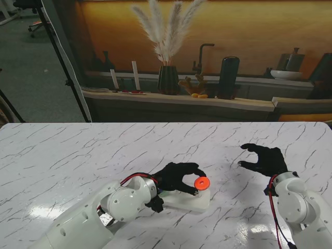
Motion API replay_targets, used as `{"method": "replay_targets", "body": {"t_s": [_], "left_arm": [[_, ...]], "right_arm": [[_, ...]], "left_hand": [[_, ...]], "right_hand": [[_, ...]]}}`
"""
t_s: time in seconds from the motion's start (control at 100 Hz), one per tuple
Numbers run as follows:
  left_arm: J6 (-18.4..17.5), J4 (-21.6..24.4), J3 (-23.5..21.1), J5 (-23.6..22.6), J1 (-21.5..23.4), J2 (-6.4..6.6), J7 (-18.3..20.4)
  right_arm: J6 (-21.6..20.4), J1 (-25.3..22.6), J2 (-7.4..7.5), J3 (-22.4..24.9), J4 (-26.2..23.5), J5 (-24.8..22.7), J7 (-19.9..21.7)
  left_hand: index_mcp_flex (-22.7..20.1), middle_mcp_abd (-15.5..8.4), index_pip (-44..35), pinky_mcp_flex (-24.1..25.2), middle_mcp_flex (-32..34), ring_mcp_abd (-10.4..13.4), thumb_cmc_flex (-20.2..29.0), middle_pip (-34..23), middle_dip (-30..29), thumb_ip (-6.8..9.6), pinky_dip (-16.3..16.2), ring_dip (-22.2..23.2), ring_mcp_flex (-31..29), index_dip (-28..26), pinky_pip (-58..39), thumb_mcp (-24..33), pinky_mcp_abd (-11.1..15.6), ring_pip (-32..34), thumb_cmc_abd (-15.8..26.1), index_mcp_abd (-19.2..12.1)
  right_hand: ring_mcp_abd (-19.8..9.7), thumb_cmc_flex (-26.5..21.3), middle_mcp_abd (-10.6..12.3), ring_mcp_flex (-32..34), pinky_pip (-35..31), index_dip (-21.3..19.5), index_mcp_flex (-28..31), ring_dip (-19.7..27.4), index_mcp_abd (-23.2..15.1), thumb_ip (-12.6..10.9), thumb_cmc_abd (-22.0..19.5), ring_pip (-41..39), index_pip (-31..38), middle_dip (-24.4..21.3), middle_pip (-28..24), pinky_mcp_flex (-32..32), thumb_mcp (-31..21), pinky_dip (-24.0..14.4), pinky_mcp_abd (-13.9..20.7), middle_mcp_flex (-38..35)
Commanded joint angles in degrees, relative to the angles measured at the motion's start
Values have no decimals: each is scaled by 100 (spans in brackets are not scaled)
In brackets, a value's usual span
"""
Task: Move the three rings of the Hanoi Tower from the left rod to the right rod
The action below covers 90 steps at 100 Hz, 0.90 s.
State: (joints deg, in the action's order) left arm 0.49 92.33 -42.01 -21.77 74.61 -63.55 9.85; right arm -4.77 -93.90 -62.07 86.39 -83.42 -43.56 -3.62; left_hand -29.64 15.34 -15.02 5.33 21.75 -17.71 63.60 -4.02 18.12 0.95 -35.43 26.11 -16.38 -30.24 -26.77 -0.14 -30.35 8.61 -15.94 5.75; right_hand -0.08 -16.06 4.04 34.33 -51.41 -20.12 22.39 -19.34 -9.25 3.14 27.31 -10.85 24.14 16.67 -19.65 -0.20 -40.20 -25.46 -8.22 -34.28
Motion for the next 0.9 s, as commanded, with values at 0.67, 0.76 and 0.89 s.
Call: {"method": "replay_targets", "body": {"t_s": [0.67, 0.76, 0.89], "left_arm": [[47, -100, 118, 54, -91, -21, 135], [53, -99, 127, 31, -103, -14, 155], [57, -106, 137, 18, -117, -11, 165]], "right_arm": [[-26, -41, -39, -13, 15, 41, -27], [-22, -41, -39, -16, 16, 40, -25], [-20, -42, -39, -22, 18, 46, -22]], "left_hand": [[-173, -63, -193, -316, 155, -83, 451, -152, 134, 161, -392, 246, -329, 59, -1843, 102, -252, 399, 217, 139], [-167, -63, -200, -323, 148, -87, 470, -155, 135, 168, -396, 251, -330, 60, -1909, 109, -256, 415, 203, 139], [-54, -46, -140, -293, 110, -83, 489, -145, 128, 186, -380, 243, -293, 92, -1944, 100, -266, 405, 23, 149]], "right_hand": [[-7, -35, 69, 39, -90, 48, 153, -37, 62, -120, -78, -74, 48, 0, -55, -39, 75, 77, -1392, -170], [-10, -35, 62, 29, -94, 48, 151, -36, 61, -121, -81, -71, 47, 0, -56, -34, 74, 76, -1394, -169], [-10, -35, 69, 36, -97, 47, 157, -37, 61, -120, -76, -75, 51, 0, -57, -32, 77, 75, -1393, -170]]}}
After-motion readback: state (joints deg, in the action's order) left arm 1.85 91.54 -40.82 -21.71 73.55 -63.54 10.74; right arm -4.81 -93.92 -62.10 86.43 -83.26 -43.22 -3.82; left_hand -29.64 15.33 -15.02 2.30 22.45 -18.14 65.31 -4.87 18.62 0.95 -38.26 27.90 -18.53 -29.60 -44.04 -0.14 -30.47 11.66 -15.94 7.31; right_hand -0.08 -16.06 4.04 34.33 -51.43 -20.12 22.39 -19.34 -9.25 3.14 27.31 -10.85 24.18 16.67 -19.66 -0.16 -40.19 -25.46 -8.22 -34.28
